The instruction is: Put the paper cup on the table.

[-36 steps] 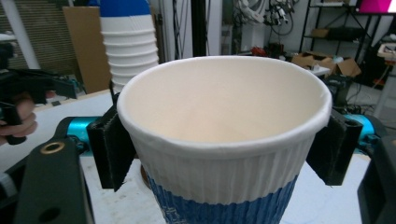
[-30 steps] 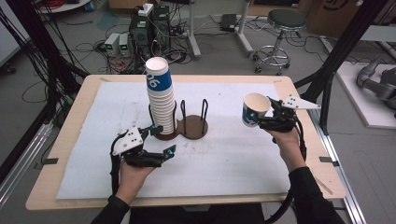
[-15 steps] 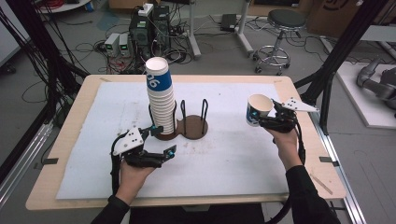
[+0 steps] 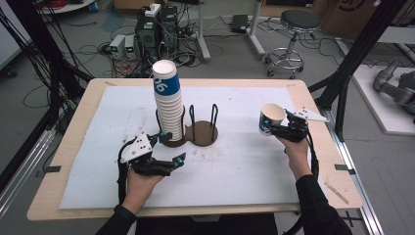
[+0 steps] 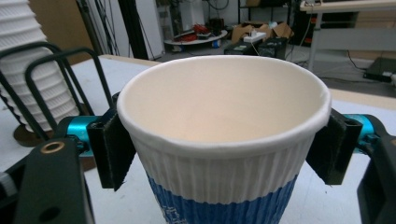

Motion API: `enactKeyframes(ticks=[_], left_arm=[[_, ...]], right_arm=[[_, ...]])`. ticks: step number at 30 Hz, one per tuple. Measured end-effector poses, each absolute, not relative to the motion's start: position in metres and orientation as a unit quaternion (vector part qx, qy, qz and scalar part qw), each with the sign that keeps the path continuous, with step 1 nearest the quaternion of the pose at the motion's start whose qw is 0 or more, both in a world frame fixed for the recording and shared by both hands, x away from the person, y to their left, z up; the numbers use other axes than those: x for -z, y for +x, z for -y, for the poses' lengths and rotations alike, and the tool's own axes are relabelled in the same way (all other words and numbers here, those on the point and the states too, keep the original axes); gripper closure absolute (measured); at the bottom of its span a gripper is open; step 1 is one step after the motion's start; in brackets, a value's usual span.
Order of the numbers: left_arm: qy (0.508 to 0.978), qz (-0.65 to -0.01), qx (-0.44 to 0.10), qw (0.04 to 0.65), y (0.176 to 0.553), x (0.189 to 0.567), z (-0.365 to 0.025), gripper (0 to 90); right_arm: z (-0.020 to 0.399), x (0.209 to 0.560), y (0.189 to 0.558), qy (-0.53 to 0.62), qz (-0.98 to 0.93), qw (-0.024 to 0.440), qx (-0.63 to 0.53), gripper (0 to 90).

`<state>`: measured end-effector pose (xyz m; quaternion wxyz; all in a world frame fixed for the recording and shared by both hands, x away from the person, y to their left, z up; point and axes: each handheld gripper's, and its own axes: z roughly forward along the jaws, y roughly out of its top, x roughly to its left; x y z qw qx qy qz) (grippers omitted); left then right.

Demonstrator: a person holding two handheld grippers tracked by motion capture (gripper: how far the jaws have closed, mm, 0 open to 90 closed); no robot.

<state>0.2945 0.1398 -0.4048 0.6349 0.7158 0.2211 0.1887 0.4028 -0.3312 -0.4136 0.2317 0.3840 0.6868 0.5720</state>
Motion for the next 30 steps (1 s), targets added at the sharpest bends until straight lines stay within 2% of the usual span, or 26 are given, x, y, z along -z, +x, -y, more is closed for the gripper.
enactKeyframes(ticks=[6,19,30], left_arm=[[0.718,-0.221,-0.188,0.633,0.295,0.406,-0.140,16.7],[0.719,-0.222,-0.186,0.632,0.294,0.407,-0.139,16.7],[0.721,-0.223,-0.185,0.630,0.294,0.408,-0.139,16.7]], right_arm=[[0.329,0.427,0.410,0.402,-0.686,0.223,-0.565,22.0],[0.326,0.438,0.417,0.417,-0.680,0.248,-0.551,21.9],[0.328,0.443,0.420,0.429,-0.685,0.248,-0.534,21.8]])
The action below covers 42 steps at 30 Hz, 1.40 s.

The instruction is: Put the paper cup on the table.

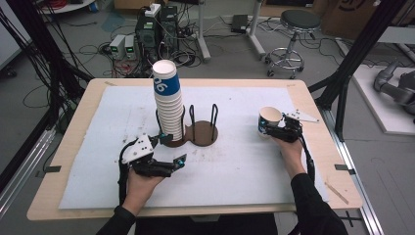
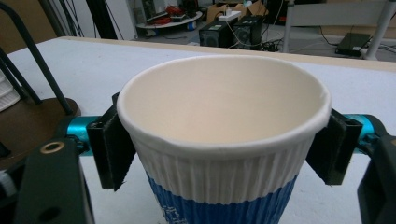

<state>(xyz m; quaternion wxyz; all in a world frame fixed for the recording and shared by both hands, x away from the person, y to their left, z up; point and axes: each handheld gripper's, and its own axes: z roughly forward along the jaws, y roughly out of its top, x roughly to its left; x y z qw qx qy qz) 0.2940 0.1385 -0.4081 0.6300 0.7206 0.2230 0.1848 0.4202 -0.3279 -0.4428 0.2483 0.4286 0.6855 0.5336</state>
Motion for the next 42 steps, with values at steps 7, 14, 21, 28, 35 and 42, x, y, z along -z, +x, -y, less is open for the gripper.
enactKeyframes(ticks=[7,14,21,28,35,42], left_arm=[[0.721,-0.221,-0.184,0.631,0.295,0.408,-0.136,16.7],[0.722,-0.216,-0.182,0.631,0.296,0.407,-0.132,16.7],[0.725,-0.213,-0.178,0.631,0.298,0.407,-0.130,16.7],[0.726,-0.210,-0.175,0.630,0.297,0.407,-0.130,16.7],[0.728,-0.209,-0.173,0.630,0.297,0.407,-0.128,16.7],[0.730,-0.206,-0.172,0.629,0.298,0.407,-0.127,16.7]], right_arm=[[0.329,0.439,0.416,0.436,-0.696,0.243,-0.516,20.8],[0.327,0.438,0.411,0.437,-0.704,0.249,-0.501,18.6],[0.326,0.439,0.411,0.435,-0.712,0.247,-0.492,16.0],[0.325,0.439,0.411,0.443,-0.711,0.244,-0.489,14.0],[0.323,0.437,0.408,0.445,-0.716,0.240,-0.481,13.9],[0.321,0.432,0.401,0.450,-0.721,0.252,-0.462,13.9]])
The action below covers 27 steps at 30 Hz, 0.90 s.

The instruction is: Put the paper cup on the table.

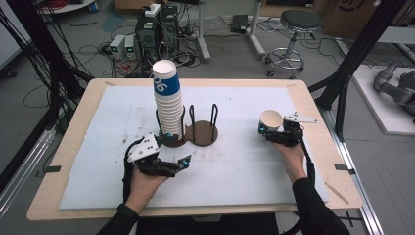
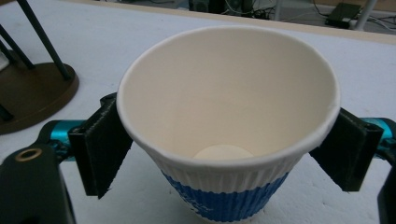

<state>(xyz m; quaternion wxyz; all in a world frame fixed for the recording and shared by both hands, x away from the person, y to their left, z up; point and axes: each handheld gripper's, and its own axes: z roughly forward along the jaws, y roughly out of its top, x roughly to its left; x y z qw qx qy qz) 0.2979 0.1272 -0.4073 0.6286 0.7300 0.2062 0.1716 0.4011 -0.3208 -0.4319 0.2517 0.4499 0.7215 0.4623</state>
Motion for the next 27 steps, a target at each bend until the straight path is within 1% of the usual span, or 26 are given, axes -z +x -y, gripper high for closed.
enactKeyframes(ticks=[6,9,17,27], left_arm=[[0.732,-0.204,-0.171,0.627,0.298,0.407,-0.127,16.7],[0.733,-0.204,-0.168,0.627,0.298,0.407,-0.126,16.7],[0.734,-0.202,-0.166,0.627,0.299,0.407,-0.125,16.7],[0.732,-0.204,-0.168,0.629,0.299,0.407,-0.125,16.7]], right_arm=[[0.321,0.431,0.399,0.461,-0.725,0.251,-0.446,13.9],[0.321,0.430,0.397,0.465,-0.728,0.258,-0.433,13.9],[0.327,0.428,0.385,0.480,-0.733,0.259,-0.406,13.9],[0.341,0.418,0.362,0.480,-0.725,0.239,-0.432,13.9]])
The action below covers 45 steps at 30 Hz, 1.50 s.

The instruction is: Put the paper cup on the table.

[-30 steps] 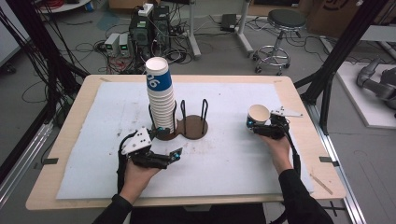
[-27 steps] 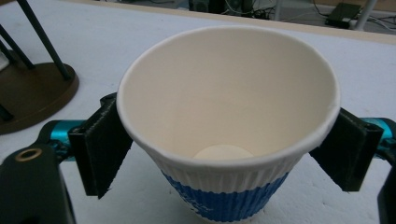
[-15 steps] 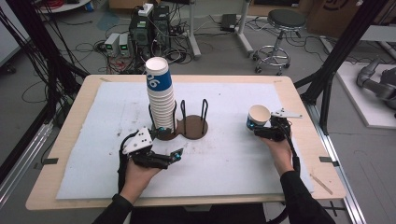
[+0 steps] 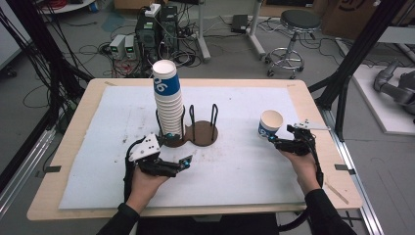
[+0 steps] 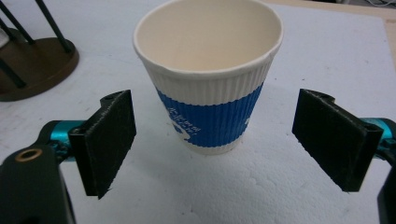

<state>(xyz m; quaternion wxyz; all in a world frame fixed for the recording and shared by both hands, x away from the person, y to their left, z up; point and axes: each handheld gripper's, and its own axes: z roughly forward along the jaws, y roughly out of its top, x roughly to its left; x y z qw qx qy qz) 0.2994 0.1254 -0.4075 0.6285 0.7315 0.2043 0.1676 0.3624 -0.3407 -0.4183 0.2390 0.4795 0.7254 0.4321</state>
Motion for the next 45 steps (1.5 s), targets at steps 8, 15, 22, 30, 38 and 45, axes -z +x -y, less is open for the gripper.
enactKeyframes(ticks=[8,15,22,30,38,45], left_arm=[[0.732,-0.208,-0.171,0.626,0.300,0.408,-0.128,16.7],[0.731,-0.212,-0.174,0.625,0.298,0.407,-0.127,16.7],[0.735,-0.206,-0.173,0.623,0.298,0.405,-0.125,16.7],[0.732,-0.201,-0.158,0.632,0.301,0.403,-0.126,16.7],[0.720,-0.185,-0.151,0.652,0.296,0.394,-0.128,16.8],[0.722,-0.172,-0.148,0.653,0.294,0.387,-0.129,16.7]], right_arm=[[0.339,0.404,0.341,0.443,-0.728,0.227,-0.472,14.0],[0.320,0.391,0.329,0.387,-0.735,0.183,-0.526,14.2],[0.297,0.375,0.324,0.310,-0.739,0.166,-0.575,15.2],[0.281,0.373,0.319,0.248,-0.763,0.135,-0.582,15.3],[0.282,0.369,0.316,0.229,-0.755,0.137,-0.599,15.2],[0.280,0.366,0.312,0.217,-0.753,0.130,-0.607,15.2]])
